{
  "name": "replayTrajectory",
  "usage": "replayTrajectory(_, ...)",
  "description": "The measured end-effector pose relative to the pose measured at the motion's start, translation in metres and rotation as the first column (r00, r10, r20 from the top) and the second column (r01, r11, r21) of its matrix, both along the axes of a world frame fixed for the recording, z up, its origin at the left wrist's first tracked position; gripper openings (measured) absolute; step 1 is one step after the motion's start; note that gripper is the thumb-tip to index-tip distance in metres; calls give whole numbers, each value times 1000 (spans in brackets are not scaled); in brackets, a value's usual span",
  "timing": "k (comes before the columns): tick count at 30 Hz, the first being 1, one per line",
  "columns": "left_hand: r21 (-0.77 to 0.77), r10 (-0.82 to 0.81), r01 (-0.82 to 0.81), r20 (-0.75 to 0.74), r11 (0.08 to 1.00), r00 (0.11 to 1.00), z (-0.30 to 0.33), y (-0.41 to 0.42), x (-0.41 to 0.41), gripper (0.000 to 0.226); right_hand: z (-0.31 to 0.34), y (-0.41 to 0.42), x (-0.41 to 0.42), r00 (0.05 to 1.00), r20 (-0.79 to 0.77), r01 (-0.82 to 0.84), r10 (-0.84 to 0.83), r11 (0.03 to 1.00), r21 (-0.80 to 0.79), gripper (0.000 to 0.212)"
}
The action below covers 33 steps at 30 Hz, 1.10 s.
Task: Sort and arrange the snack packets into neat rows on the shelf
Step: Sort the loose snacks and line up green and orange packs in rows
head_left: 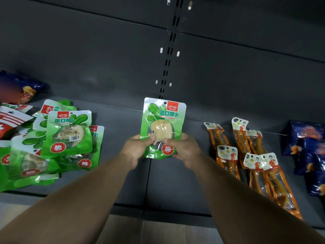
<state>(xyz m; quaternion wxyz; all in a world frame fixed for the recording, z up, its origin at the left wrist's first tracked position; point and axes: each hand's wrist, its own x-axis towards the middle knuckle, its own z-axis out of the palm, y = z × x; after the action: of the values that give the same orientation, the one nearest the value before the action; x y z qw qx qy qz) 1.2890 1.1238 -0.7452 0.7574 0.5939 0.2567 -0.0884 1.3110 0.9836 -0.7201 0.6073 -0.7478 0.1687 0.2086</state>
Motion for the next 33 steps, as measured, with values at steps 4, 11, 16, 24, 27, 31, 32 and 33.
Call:
replayTrajectory(4, 21, 45, -45, -13, 999, 999, 0, -3, 2, 5, -2, -2, 0, 999, 42, -21, 22, 999, -25, 31)
replayTrajectory(11, 99, 37, -38, 6, 994, 999, -5, -12, 8, 6, -16, -9, 7, 989, 145, 37, 6, 955, -293, 26)
replayTrajectory(16, 365, -193, 188, -24, 912, 981, -2, -15, 10, 30, -28, -18, 11, 989, 145, 60, -1, 915, -400, 31)
replayTrajectory(24, 610, -330, 299, -65, 733, 942, -11, -17, 17, 44, -41, -25, 18, 988, 151, 51, 37, 840, -540, 41)
replayTrajectory(27, 634, -337, 285, -42, 718, 941, -20, -16, 26, 38, -39, -25, 24, 985, 174, 80, 22, 827, -557, 31)
replayTrajectory(31, 712, -320, 266, -62, 650, 945, -37, -21, 32, 30, -46, -27, 29, 988, 150, 56, 43, 800, -597, 27)
replayTrajectory(32, 739, -308, 249, -59, 627, 949, -36, -22, 35, 28, -48, -28, 33, 986, 158, 58, 48, 793, -607, 28)
replayTrajectory(33, 761, -305, 243, -62, 601, 950, -33, -23, 37, 27, -47, -30, 35, 986, 159, 63, 43, 792, -607, 28)
